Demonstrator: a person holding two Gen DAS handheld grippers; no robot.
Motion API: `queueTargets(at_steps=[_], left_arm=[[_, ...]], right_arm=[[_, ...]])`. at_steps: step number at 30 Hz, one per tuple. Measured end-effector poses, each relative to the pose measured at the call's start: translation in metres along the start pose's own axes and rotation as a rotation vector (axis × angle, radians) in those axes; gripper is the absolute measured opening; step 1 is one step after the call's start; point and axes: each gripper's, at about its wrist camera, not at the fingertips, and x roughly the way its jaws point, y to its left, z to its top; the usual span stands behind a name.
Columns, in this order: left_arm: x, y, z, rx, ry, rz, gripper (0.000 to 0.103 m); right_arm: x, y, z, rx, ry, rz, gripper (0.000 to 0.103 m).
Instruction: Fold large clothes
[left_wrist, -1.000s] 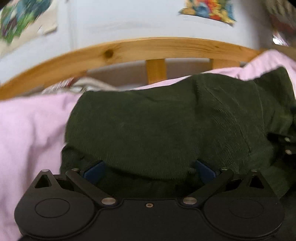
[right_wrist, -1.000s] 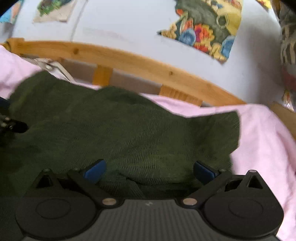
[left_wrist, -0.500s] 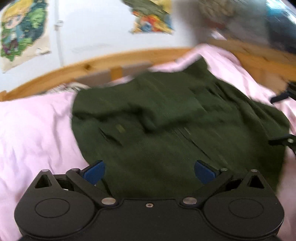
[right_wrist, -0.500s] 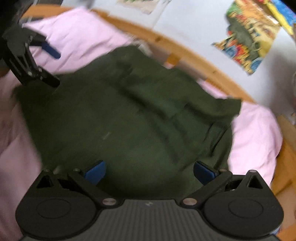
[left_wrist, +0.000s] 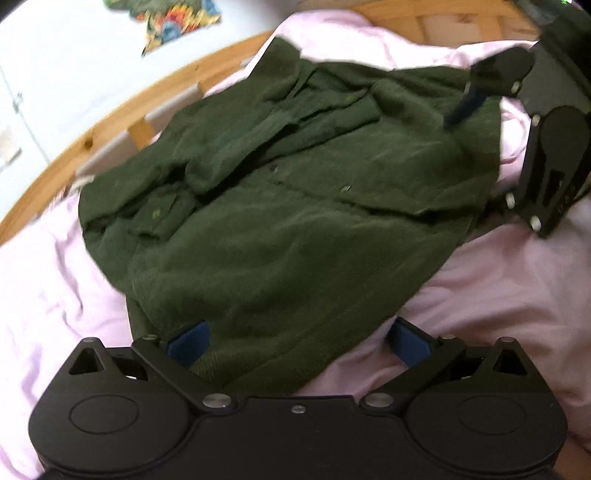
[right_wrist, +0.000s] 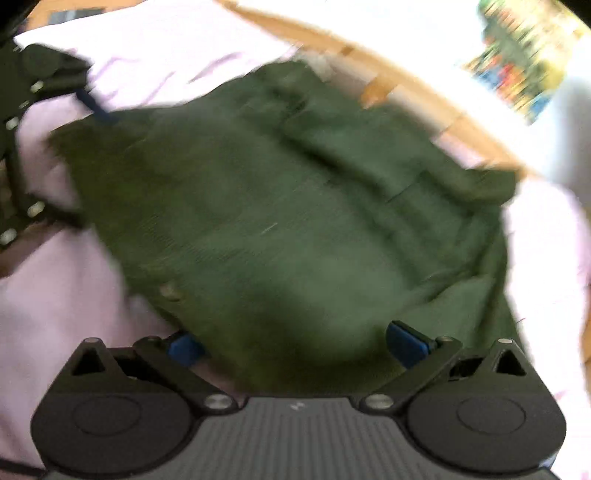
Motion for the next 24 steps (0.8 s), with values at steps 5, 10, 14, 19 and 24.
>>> queueTargets(at_steps=[5, 10, 14, 19, 24], left_arm=[[0.000, 0.010, 0.004, -0.030, 0.000, -0.044, 0.103], [0.006, 0.012, 0.013, -0.015, 0.010, -0.053, 0.103], [0.005, 0.019, 0.022, -0.058, 0.006, -0.070, 0.103], [0.003, 0.037, 0.036, -0.205, -0.070, -0.128, 0.102], [0.036, 0.012, 0.059, -0.012, 0.015, -0.036, 0.099]], right_arm=[[0.011, -0.039, 0.014, 0.272, -0.172, -0.001, 0.102], [0.038, -0.065, 0.015, 0.456, -0.206, 0.036, 0.102], [0.046, -0.068, 0.008, 0.502, -0.210, 0.050, 0.102], [0.046, -0.067, 0.005, 0.505, -0.224, 0.040, 0.102], [0.043, -0.067, 0.002, 0.511, -0.229, 0.046, 0.102]])
